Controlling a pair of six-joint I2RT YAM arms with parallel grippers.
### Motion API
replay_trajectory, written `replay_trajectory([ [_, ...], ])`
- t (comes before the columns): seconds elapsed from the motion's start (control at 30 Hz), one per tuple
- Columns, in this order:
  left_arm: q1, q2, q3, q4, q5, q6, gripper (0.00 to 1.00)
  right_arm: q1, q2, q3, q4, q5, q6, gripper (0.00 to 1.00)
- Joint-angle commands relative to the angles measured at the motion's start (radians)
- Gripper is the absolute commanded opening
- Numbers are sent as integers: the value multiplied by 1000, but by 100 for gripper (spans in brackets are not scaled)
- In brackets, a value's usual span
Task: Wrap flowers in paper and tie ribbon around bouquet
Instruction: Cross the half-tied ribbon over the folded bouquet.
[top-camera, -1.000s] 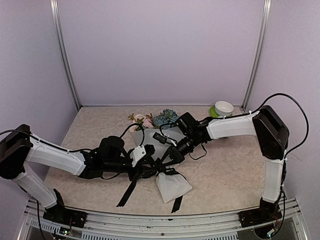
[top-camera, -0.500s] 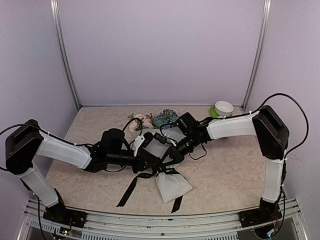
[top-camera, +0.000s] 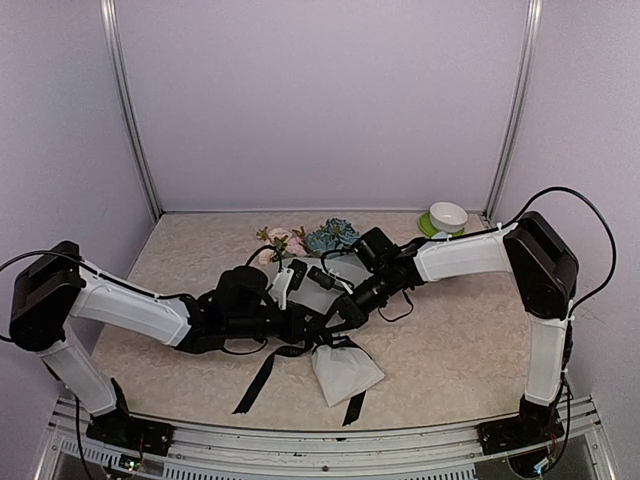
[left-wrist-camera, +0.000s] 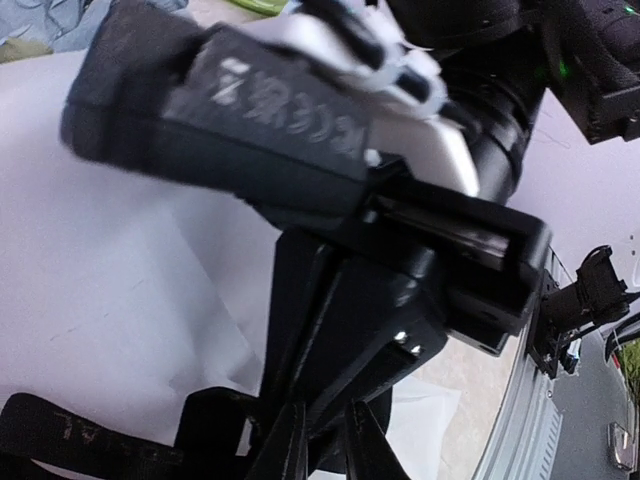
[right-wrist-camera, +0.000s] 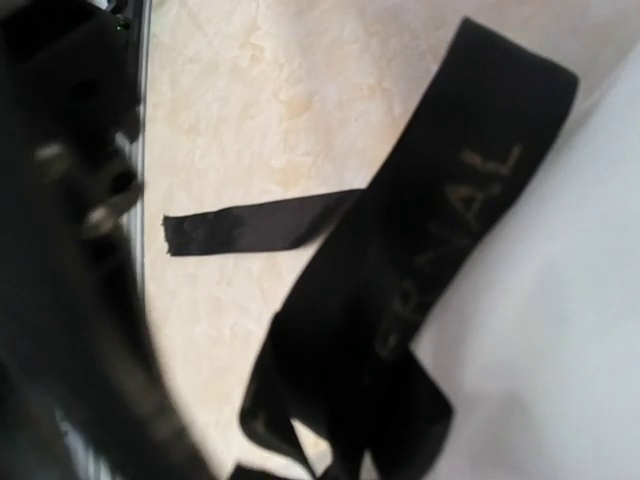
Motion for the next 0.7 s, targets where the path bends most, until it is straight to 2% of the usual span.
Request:
replay_trajectory([
  [0.0,4,-2,25,-68,-69,-34,15,-1,-35,-20,20,-1,5,1],
  [0.07,9,-4,31,-93,-74,-31,15,-1,-32,-19,22,-6,5,1],
  [0.2,12,19,49,-106,10,-21,19,-1,-30,-15,23,-4,5,1],
  [0.43,21,38,55,-136,24,-20,23,-1,-33,-17,19,-2,2,1],
  [0.67,75,-14,73,-174,36,19,30,-1,-33,-18,13,-5,-5,1],
])
